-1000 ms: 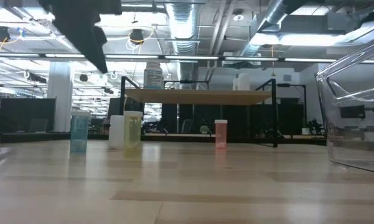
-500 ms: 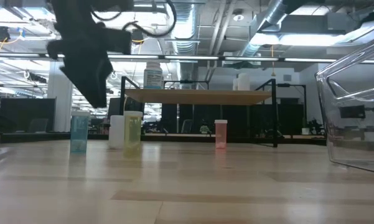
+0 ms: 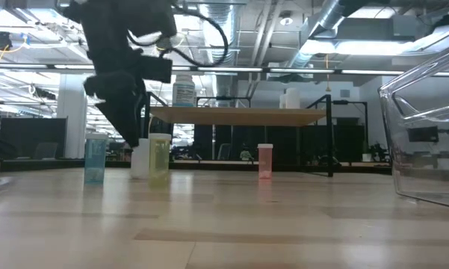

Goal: Pick and place medicine bottles onto shelf by color
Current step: Put the transparent pill bottle on the shelf

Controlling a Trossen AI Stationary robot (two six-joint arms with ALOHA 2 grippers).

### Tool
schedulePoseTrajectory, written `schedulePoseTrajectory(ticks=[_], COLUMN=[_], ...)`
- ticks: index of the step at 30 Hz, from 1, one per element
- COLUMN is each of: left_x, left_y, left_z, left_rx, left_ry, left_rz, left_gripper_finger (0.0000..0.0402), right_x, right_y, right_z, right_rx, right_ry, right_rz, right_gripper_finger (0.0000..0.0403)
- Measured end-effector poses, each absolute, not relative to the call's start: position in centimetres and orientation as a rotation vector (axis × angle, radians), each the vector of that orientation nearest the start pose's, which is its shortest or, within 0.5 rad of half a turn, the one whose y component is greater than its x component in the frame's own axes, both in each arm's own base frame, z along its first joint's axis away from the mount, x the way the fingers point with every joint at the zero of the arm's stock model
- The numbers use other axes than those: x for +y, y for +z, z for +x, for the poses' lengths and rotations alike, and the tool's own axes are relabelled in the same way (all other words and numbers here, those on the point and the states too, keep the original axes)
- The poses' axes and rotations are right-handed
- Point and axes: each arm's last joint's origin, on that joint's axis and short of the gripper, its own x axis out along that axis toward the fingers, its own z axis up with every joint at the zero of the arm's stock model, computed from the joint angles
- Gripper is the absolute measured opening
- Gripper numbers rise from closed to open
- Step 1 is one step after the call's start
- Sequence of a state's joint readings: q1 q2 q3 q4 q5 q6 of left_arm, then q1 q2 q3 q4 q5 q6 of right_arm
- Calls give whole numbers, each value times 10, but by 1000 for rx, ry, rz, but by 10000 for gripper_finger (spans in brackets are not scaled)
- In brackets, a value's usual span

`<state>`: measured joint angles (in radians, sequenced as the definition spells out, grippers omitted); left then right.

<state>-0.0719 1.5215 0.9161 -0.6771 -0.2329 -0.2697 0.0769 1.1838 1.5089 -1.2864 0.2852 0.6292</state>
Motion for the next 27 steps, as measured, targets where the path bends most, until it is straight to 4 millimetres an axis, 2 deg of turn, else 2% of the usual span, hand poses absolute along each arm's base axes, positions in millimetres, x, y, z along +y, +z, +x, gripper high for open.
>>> schedulePoseTrajectory(ticks=[9, 15, 23, 27], left_x=[-2, -2, -2, -2], left_y=[181, 176, 174, 174], left_z=[277, 277, 281, 280], left_rx=[1205, 1250, 1234, 1235], left_ry=[300, 242, 247, 248], left_rz=[-48, -60, -57, -56], left_gripper_finger=[241, 241, 240, 222], right_x=[6, 6, 6, 6], right_y=[405, 405, 404, 404], right_z=[188, 188, 187, 187], right_rx=[847, 850, 858, 858], right_ry=[-479, -479, -481, -481], right_rz=[406, 404, 400, 401], right_gripper_finger=[173, 173, 173, 173])
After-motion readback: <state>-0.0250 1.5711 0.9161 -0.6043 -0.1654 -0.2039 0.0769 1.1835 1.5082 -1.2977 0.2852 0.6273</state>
